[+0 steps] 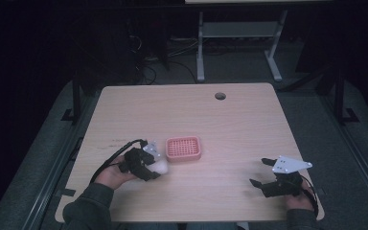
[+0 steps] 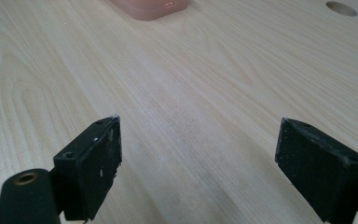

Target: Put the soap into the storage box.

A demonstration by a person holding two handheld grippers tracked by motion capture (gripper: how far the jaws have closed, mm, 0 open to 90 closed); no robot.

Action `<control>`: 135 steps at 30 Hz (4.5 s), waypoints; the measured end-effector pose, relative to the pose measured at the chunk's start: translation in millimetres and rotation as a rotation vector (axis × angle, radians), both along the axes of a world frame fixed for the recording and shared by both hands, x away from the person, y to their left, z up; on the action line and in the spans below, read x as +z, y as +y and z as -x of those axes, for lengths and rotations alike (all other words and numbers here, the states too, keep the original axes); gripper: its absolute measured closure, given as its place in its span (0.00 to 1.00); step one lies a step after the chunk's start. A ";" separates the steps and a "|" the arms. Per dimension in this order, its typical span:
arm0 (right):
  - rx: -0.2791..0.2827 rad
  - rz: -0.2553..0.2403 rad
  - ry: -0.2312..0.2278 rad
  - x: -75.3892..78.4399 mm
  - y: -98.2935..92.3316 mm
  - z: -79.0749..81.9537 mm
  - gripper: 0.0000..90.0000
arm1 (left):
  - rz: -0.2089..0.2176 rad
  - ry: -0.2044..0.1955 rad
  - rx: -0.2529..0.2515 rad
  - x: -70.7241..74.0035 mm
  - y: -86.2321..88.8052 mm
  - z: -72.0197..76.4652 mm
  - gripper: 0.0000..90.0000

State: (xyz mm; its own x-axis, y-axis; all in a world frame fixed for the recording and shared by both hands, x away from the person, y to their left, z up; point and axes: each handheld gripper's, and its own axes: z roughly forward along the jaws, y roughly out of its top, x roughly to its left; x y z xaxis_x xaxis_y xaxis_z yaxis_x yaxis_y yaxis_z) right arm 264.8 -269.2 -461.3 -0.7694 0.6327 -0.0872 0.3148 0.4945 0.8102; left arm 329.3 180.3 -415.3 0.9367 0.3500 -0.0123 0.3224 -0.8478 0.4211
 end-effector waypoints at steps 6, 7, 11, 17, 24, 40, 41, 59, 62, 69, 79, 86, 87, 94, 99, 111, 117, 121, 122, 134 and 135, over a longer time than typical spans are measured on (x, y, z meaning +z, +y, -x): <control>-0.001 -0.006 -0.003 -0.1 -0.9 0.1 0.15 | -0.004 0.001 -0.018 2.8 -6.8 -6.6 0.55; -0.001 -0.006 -0.003 -0.1 -0.9 0.1 0.15 | -0.004 0.001 -0.018 2.8 -6.8 -6.6 0.55; -0.005 -0.010 -0.002 -0.4 -2.5 -0.1 0.15 | -0.005 0.008 -0.026 5.0 -7.8 -10.6 0.55; -0.009 -0.023 -0.001 -0.9 -3.8 -1.1 0.15 | -0.003 0.011 -0.030 9.2 -10.8 -19.7 0.55; -0.018 -0.041 0.003 -0.5 -5.8 -0.8 0.15 | -0.008 0.001 -0.046 16.5 -19.4 -28.0 0.55; -0.024 -0.053 -0.001 -0.7 -8.5 -1.4 0.15 | -0.025 -0.001 -0.080 30.4 -37.2 -45.2 0.55; -0.024 -0.053 -0.001 -0.7 -8.5 -1.4 0.15 | -0.023 -0.004 -0.079 30.8 -37.8 -46.1 0.55; -0.030 -0.052 0.008 -1.6 -10.1 -1.0 0.15 | -0.043 -0.006 -0.097 37.4 -54.6 -61.8 0.55; -0.025 -0.045 0.002 -1.7 -9.3 -1.2 0.15 | -0.028 -0.005 -0.098 37.2 -56.4 -65.4 0.55; -0.020 -0.045 -0.003 -1.1 -8.3 -2.0 0.15 | -0.038 0.003 -0.097 34.5 -61.8 -72.9 0.55; -0.014 -0.048 0.002 -1.5 -8.1 -4.0 0.15 | -0.033 0.013 -0.113 27.9 -77.1 -84.8 0.55; -0.016 -0.043 0.003 -1.5 -7.4 -4.7 0.15 | -0.044 0.015 -0.115 20.9 -88.2 -92.2 0.55; -0.017 -0.045 0.004 -1.4 -7.5 -4.7 0.15 | -0.045 0.012 -0.115 20.3 -89.3 -93.3 0.55; -0.017 -0.046 0.000 -1.5 -8.5 -4.8 0.15 | -0.061 0.026 -0.126 14.5 -94.3 -97.8 0.55; -0.014 -0.045 -0.002 -1.5 -8.1 -4.9 0.15 | -0.052 0.032 -0.117 10.5 -95.4 -100.7 0.55; -0.012 -0.042 0.000 -1.7 -7.6 -4.7 0.15 | -0.071 0.048 -0.126 2.0 -98.4 -103.4 0.55; -0.009 -0.040 0.001 -2.0 -7.4 -4.9 0.15 | -0.079 0.047 -0.134 -0.6 -99.7 -104.2 0.55; -0.009 -0.041 0.003 -2.0 -7.5 -4.8 0.15 | -0.081 0.044 -0.138 -1.2 -100.6 -104.1 0.55; -0.009 -0.041 0.002 -2.0 -7.5 -4.9 0.15 | -0.078 0.047 -0.139 -1.2 -100.8 -104.1 0.55; -0.010 -0.040 0.003 -2.1 -7.0 -5.0 0.15 | -0.094 0.053 -0.148 -3.7 -101.0 -105.3 0.55; -0.007 -0.033 -0.003 -2.1 -7.5 -5.4 0.15 | -0.095 0.052 -0.147 -4.0 -101.3 -105.0 0.55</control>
State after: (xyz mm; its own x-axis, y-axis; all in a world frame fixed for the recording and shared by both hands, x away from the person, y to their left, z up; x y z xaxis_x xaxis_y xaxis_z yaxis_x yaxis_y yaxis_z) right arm 270.2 -276.7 -463.5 -0.7650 0.6403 -0.0686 0.3158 0.4658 0.8267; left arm 434.3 79.0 -419.3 0.9769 0.2109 -0.0355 0.2109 -0.9228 0.3224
